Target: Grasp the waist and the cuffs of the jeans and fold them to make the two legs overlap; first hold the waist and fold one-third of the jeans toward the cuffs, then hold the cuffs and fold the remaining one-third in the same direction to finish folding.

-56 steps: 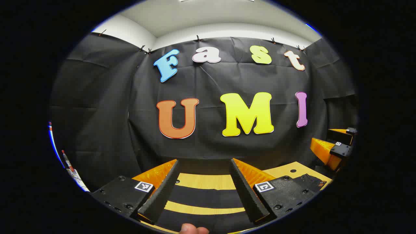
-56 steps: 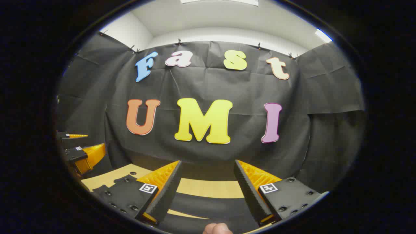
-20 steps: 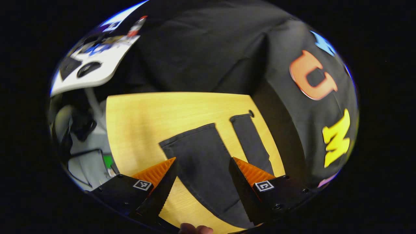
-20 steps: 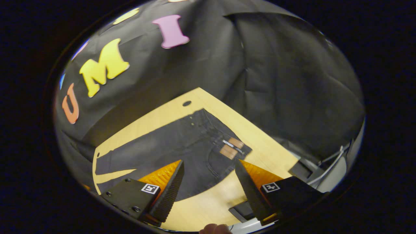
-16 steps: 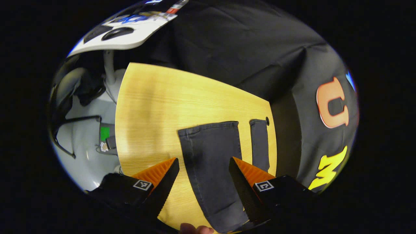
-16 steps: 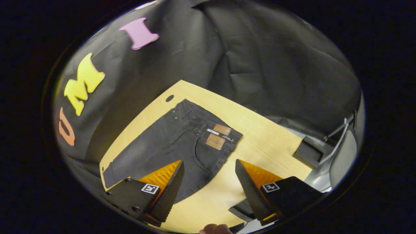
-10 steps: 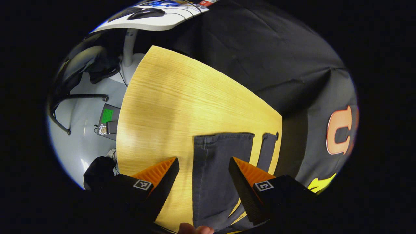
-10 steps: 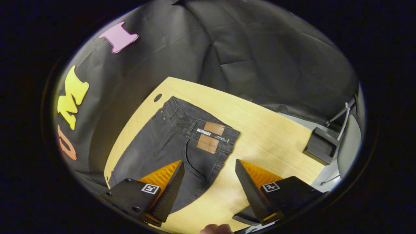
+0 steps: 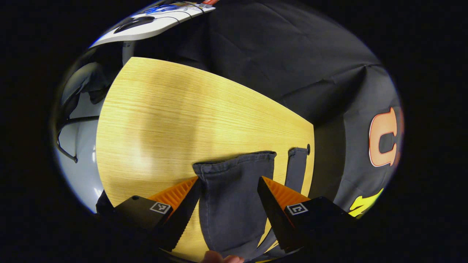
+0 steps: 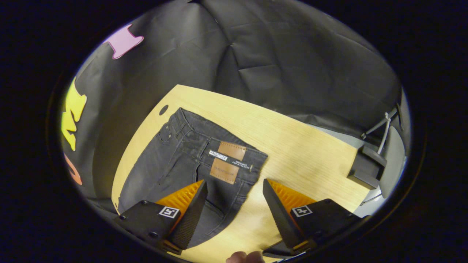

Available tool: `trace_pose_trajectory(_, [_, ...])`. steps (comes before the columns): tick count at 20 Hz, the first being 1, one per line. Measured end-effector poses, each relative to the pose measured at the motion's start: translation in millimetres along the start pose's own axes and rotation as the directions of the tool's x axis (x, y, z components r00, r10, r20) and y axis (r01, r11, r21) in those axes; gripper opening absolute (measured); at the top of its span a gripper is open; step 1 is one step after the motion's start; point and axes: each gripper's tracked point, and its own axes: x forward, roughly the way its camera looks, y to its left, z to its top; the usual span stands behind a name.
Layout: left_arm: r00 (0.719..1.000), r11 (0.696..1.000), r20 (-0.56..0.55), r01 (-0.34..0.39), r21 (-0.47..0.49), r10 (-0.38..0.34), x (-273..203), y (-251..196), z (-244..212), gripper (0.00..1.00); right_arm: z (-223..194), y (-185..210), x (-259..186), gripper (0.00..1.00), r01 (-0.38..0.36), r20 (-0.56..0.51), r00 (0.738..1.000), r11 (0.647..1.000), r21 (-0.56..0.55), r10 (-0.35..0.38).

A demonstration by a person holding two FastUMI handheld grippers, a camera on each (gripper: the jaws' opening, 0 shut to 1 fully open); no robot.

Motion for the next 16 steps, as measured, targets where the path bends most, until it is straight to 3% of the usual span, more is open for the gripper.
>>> trace_pose_trajectory(7, [0.996,0.997,-0.039,0.074,-0.021,-0.074,16,-21,-14,0.9,4,10,7,0.93,0.002,0.026,1.0,1.0,-0.004,-0.002])
trace_pose_trajectory(10, [0.996,0.996,-0.046,0.079,-0.03,-0.08,19,-21,-15,0.83,4,9,10,0.97,0.05,0.062,0.997,0.999,-0.017,-0.049])
trace_pose_trajectory(11, [0.996,0.996,-0.047,0.08,-0.032,-0.081,21,-22,-14,0.94,1,8,11,0.93,0.076,0.069,0.995,0.996,-0.047,-0.072])
trace_pose_trajectory(12, [0.996,0.996,-0.048,0.078,-0.032,-0.08,22,-21,-15,0.91,1,5,10,0.96,0.107,0.086,0.991,0.992,-0.062,-0.102])
trace_pose_trajectory(13, [0.995,0.996,-0.05,0.079,-0.034,-0.081,22,-21,-15,0.78,-2,6,13,0.92,0.127,0.095,0.988,0.99,-0.067,-0.121])
trace_pose_trajectory(16, [0.992,0.993,-0.072,0.103,-0.049,-0.107,26,-27,-22,0.74,-2,5,18,0.95,0.195,0.138,0.975,0.97,-0.142,-0.176])
